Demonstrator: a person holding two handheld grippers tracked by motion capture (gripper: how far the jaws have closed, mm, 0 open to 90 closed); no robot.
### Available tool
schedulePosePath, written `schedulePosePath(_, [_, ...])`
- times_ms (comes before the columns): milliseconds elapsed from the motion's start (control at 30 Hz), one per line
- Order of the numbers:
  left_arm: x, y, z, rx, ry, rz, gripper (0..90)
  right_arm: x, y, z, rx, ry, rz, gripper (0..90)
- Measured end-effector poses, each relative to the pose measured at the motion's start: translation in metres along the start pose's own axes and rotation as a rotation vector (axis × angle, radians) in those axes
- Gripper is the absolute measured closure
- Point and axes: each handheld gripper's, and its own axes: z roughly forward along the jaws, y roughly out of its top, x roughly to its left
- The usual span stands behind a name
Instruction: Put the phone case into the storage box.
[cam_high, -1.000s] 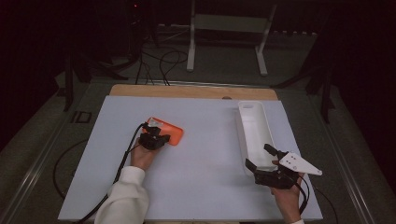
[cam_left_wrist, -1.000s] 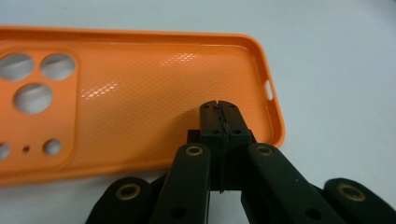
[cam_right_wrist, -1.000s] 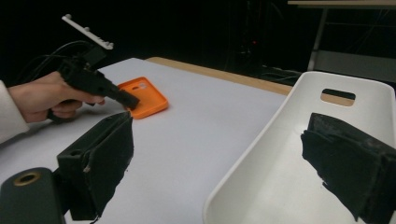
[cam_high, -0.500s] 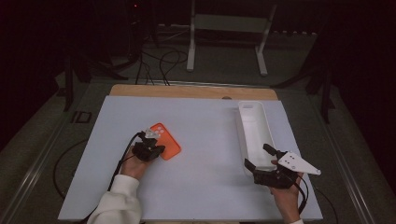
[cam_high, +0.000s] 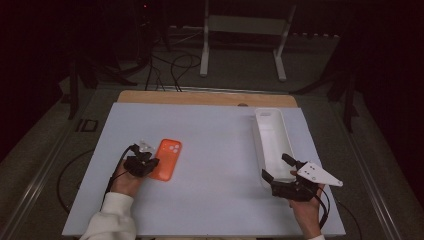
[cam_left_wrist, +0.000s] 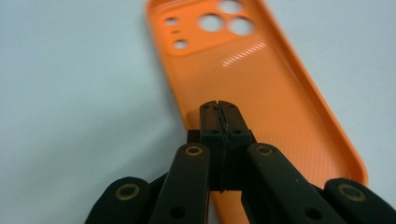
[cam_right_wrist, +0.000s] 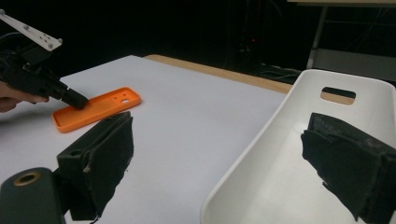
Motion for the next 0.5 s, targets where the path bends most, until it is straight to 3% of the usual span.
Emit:
schedulePosePath(133, [0.0097, -0.0009, 0.0005, -0.002, 0.041, -0.020, 90.0, -0.0018, 0.0001, -0.0001, -0.003, -0.003, -0.006, 8.7])
schedulePosePath(267, [0.0102, -0.0012, 0.0009, -0.007, 0.052, -0.026, 90.0, -0.0030, -0.0003, 0.0001, -0.001, -0.005, -0.019, 8.7])
schedulePosePath(500, [0.0090, -0.0026, -0.0010, -0.026, 0.026, -0.025, 90.0, -0.0039, -0.0009, 0.0018, 0.003, -0.002, -0.022, 8.7])
